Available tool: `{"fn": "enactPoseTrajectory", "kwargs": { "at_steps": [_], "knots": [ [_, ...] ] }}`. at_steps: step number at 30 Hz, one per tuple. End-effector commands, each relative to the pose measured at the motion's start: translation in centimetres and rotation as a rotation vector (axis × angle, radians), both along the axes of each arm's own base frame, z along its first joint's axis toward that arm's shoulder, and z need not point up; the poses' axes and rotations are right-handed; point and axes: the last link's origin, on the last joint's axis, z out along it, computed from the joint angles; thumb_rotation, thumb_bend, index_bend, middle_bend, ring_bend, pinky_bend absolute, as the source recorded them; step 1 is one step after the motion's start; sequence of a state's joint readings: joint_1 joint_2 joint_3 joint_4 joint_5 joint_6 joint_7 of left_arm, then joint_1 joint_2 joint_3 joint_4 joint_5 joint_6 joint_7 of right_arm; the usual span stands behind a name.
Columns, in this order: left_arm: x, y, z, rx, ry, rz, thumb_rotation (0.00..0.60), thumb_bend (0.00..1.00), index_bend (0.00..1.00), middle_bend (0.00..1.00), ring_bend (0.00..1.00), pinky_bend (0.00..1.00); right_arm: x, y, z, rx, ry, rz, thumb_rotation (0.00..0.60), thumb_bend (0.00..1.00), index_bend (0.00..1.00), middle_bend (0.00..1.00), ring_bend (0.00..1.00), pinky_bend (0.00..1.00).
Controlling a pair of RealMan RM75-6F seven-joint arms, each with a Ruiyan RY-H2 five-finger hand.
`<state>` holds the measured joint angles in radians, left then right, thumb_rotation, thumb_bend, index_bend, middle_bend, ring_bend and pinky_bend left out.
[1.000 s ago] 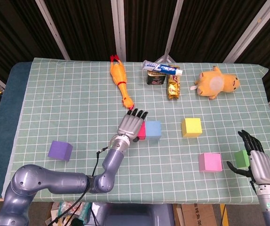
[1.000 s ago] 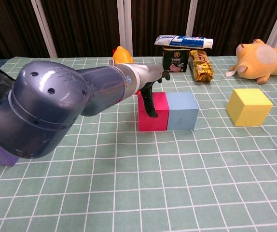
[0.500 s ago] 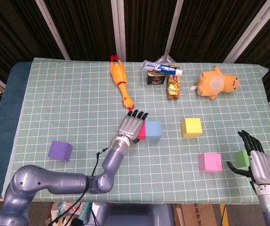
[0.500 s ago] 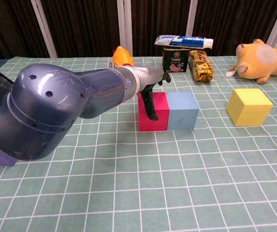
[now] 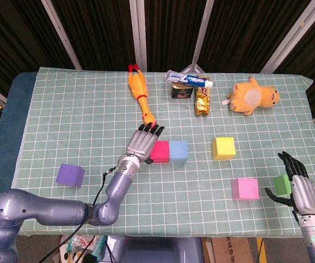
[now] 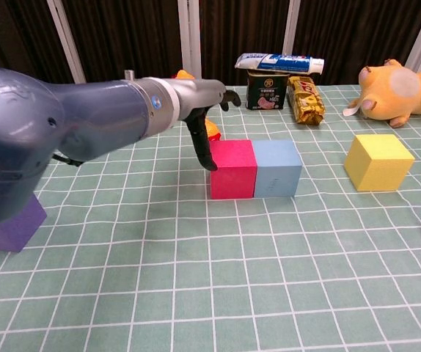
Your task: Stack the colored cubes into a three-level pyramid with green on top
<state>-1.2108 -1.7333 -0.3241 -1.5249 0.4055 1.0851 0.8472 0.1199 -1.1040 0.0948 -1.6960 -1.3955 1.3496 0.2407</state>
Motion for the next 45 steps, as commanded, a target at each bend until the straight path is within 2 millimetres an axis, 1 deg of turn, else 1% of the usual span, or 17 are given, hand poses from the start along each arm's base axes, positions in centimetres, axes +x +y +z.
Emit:
{"fn": "enactPoseTrajectory", "kwargs": {
  "at_steps": [1,3,8,11,13,15,19,20,23,30,38,45],
  "knots": [
    [-1.0,0.2,1.7,0.015,0.005,0.006,0.600,0.18,0.00,0.07,0.03,0.10,0.0,0.0,0.0,-0.001,0.000,0.000,0.600,0.26,0.00,0.00,0.00,0.00],
    [-1.7,0.3,2.5,0.021,0.026,0.005,0.600,0.18,0.00,0.07,0.03,0.10,0.1,0.0,0.0,0.000,0.004,0.002,0.600,0.27,0.00,0.00,0.00,0.00],
    [-3.3,0.7,3.6,0.031,0.060,0.022,0.600,0.18,0.00,0.07,0.03,0.10,0.2,0.0,-0.2,0.000,0.007,0.005,0.600,0.26,0.00,0.00,0.00,0.00],
    [-3.8,1.1,3.7,0.035,0.065,0.031,0.600,0.20,0.00,0.07,0.03,0.10,0.3,0.0,-0.3,0.002,0.006,0.005,0.600,0.26,0.00,0.00,0.00,0.00],
    [-4.1,1.4,3.3,0.034,0.074,0.036,0.600,0.24,0.00,0.07,0.03,0.10,0.3,-0.1,-0.3,0.003,0.005,0.005,0.600,0.26,0.00,0.00,0.00,0.00],
    [-4.2,1.6,2.8,0.031,0.085,0.035,0.600,0.25,0.00,0.07,0.03,0.10,0.3,-0.1,-0.3,0.002,0.004,0.004,0.600,0.26,0.00,0.00,0.00,0.00],
    [-4.1,1.9,1.7,0.027,0.104,0.029,0.600,0.26,0.00,0.07,0.03,0.10,0.2,-0.2,-0.3,0.001,0.000,0.001,0.600,0.26,0.00,0.00,0.00,0.00],
    [-4.0,1.9,1.1,0.022,0.123,0.016,0.600,0.26,0.00,0.07,0.03,0.10,0.2,-0.2,-0.2,0.000,-0.003,-0.001,0.600,0.26,0.00,0.00,0.00,0.00],
    [-3.4,2.1,0.2,0.026,0.129,0.002,0.600,0.28,0.00,0.07,0.03,0.10,0.1,-0.1,-0.2,-0.001,-0.009,-0.003,0.600,0.26,0.00,0.00,0.00,0.00],
    [-2.5,1.8,-1.2,0.011,0.124,-0.006,0.600,0.29,0.00,0.07,0.03,0.10,0.0,-0.1,-0.1,-0.004,-0.012,-0.006,0.600,0.26,0.00,0.00,0.00,0.00],
    [-1.7,1.7,-1.9,0.012,0.119,-0.024,0.600,0.29,0.00,0.07,0.03,0.10,0.0,-0.1,0.0,-0.003,-0.015,-0.007,0.600,0.26,0.00,0.00,0.00,0.00],
    [-1.4,1.4,-2.4,0.002,0.127,-0.036,0.600,0.29,0.00,0.07,0.03,0.10,0.0,-0.1,0.0,-0.001,-0.017,-0.007,0.600,0.26,0.00,0.00,0.00,0.00]
  ]
}}
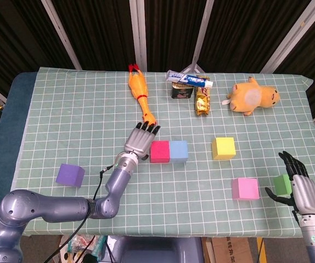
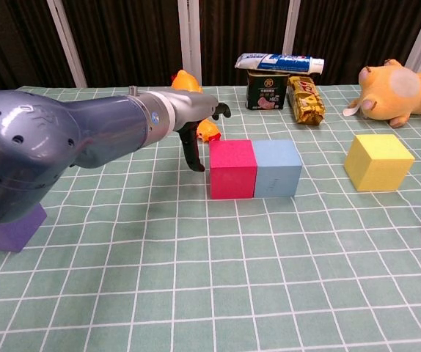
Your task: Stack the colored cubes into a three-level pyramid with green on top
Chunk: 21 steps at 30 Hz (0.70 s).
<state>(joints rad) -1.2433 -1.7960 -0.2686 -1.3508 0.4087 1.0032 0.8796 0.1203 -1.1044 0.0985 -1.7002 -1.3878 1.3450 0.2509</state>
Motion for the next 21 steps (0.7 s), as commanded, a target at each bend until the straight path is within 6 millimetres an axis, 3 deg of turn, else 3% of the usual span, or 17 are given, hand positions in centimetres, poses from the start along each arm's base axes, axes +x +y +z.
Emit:
{"fn": "enactPoseTrajectory", "kwargs": {
  "at_steps": [1,21],
  "knots": [
    [0.06,-0.12,-0.21,-0.003,0.001,-0.002,0.600,0.29,0.00,0.07,0.03,0.10,0.00,0.01,0.00,0.001,0.000,-0.001,0.600,0.26,0.00,0.00,0.00,0.00],
    [0.24,-0.19,-0.64,0.002,-0.017,-0.005,0.600,0.29,0.00,0.07,0.03,0.10,0.06,0.07,-0.14,0.010,-0.001,-0.003,0.600,0.26,0.00,0.00,0.00,0.00]
  ]
}}
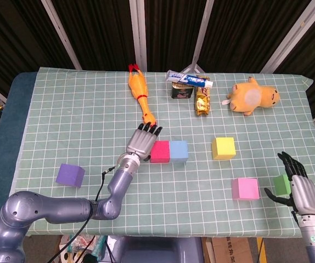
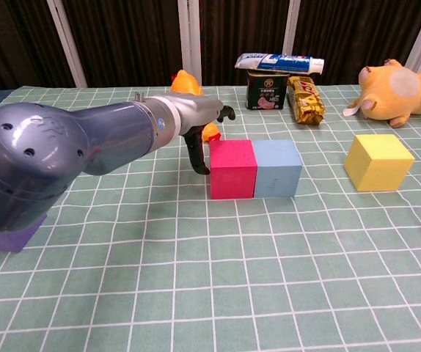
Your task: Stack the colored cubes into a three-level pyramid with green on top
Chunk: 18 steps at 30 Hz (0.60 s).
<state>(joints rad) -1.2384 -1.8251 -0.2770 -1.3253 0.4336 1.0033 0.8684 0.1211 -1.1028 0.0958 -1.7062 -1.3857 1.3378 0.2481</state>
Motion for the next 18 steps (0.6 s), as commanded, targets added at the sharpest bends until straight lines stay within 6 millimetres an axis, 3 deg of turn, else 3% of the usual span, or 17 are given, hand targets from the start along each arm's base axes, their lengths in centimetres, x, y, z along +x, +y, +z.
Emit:
{"fn": "enactPoseTrajectory", "kwargs": {
  "at_steps": [1,18],
  "knots": [
    [0.01,-0.03,-0.05,-0.002,-0.004,0.001,0.600,0.29,0.00,0.07,0.03,0.10,0.03,0.01,-0.01,0.000,0.000,0.001,0.600,0.26,0.00,0.00,0.00,0.00],
    [-0.37,-0.02,0.13,0.003,-0.013,0.010,0.600,0.29,0.00,0.07,0.03,0.10,-0.12,0.06,0.01,0.006,0.005,-0.003,0.600,0.26,0.00,0.00,0.00,0.00]
  ]
}}
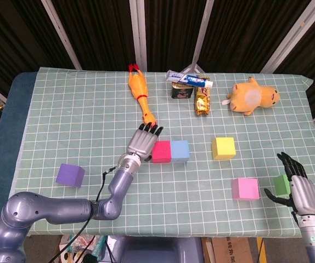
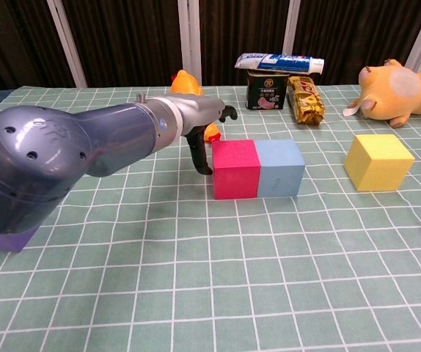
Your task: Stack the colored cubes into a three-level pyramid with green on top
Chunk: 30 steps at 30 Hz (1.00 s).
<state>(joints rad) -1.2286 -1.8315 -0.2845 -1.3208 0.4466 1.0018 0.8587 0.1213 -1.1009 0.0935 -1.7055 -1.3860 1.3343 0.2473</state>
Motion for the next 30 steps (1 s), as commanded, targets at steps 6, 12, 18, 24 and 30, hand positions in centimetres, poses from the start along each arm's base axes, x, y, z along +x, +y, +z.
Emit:
{"fn": "enactPoseTrajectory", "kwargs": {
  "at_steps": [6,12,18,24,30],
  "knots": [
    [-2.3,-0.1,2.7,0.022,-0.011,0.039,0.600,0.29,0.00,0.07,0.03,0.10,-0.3,0.1,0.3,-0.002,0.012,-0.006,0.600,0.26,0.00,0.00,0.00,0.00],
    [-4.8,-0.8,8.2,0.087,-0.084,0.060,0.600,0.24,0.00,0.05,0.02,0.10,-0.5,-0.2,0.8,-0.027,0.021,-0.019,0.600,0.26,0.00,0.00,0.00,0.00],
    [-8.7,-3.3,14.8,0.187,-0.138,0.087,0.600,0.14,0.00,0.02,0.00,0.09,0.0,-0.6,1.1,-0.053,0.038,-0.007,0.600,0.26,0.00,0.00,0.00,0.00],
    [-13.6,-6.9,20.1,0.299,-0.156,0.128,0.600,0.11,0.00,0.01,0.00,0.08,1.0,-2.1,1.6,-0.075,0.074,0.013,0.600,0.26,0.00,0.00,0.00,0.00],
    [-16.4,-10.6,24.9,0.433,-0.232,0.164,0.600,0.10,0.00,0.01,0.00,0.07,3.4,-5.3,1.0,0.046,0.199,0.076,0.600,0.26,0.00,0.00,0.00,0.00]
  ]
}}
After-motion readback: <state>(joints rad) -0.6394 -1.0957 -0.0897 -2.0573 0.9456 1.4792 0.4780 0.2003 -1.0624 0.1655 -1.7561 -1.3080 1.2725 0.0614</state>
